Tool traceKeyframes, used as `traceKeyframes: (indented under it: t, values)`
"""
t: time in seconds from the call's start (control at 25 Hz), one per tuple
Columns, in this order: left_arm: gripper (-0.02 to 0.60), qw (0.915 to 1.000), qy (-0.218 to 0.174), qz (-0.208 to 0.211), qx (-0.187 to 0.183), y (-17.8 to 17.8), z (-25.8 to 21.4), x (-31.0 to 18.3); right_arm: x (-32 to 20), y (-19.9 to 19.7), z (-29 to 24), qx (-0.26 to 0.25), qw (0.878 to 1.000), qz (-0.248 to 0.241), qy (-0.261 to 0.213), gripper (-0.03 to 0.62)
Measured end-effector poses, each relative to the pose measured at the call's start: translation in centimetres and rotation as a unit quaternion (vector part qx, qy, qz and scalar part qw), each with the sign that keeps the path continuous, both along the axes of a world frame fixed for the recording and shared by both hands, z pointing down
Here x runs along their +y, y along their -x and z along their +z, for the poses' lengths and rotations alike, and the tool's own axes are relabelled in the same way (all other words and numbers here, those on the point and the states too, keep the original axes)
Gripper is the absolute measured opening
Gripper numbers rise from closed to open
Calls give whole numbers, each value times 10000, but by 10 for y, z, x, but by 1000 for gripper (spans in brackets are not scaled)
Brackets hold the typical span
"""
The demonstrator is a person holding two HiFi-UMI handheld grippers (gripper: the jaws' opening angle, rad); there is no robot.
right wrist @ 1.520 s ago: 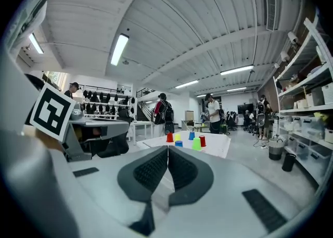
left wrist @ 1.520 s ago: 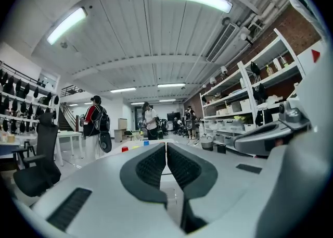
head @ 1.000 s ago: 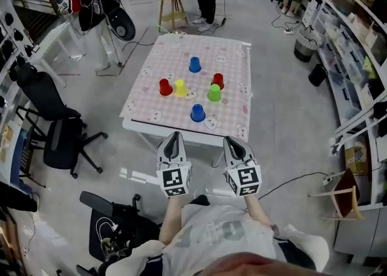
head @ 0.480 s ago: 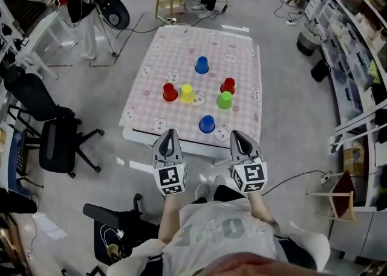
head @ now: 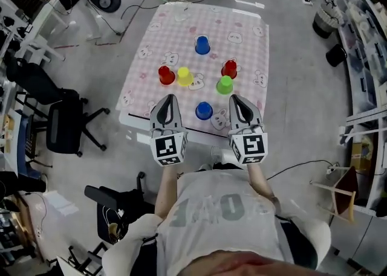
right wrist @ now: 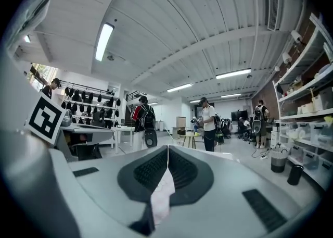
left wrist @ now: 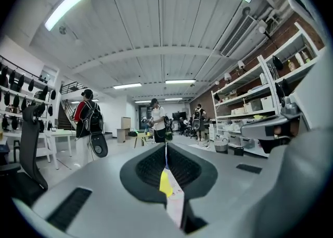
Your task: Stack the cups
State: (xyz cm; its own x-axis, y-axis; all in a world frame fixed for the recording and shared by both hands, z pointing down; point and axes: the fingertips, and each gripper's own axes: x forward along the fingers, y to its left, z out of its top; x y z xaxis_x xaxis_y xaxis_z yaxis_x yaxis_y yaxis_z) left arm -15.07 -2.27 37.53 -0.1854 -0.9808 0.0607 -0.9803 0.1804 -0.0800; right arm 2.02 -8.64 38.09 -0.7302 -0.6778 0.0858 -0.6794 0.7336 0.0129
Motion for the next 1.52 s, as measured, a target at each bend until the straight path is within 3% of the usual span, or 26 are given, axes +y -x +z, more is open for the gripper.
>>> traceKeyframes:
  t: [0.32,0.76,1.04,1.16,1.36,1.52]
  values:
    - [31,9998,158,-108,-65,-6,4,-34,-35,-9,15,-48,9997,-55,230,29]
    - [31,9989,369,296,-77,20,17,-75,-62,3,23,-17,9980,434,455,29]
    - [37,9949,794,605,111,35,41,-104,-71,18,19,79,9973,619,384,29]
    - [198,9899,1057,867,363,32,62,-116,-73,19,18,132,9965,732,382,29]
    - [235,9807,1579,906,714,36,103,-133,-73,14,18,191,9946,951,362,29]
    - [235,9755,1903,849,710,44,128,-143,-72,4,18,234,9920,1190,354,29]
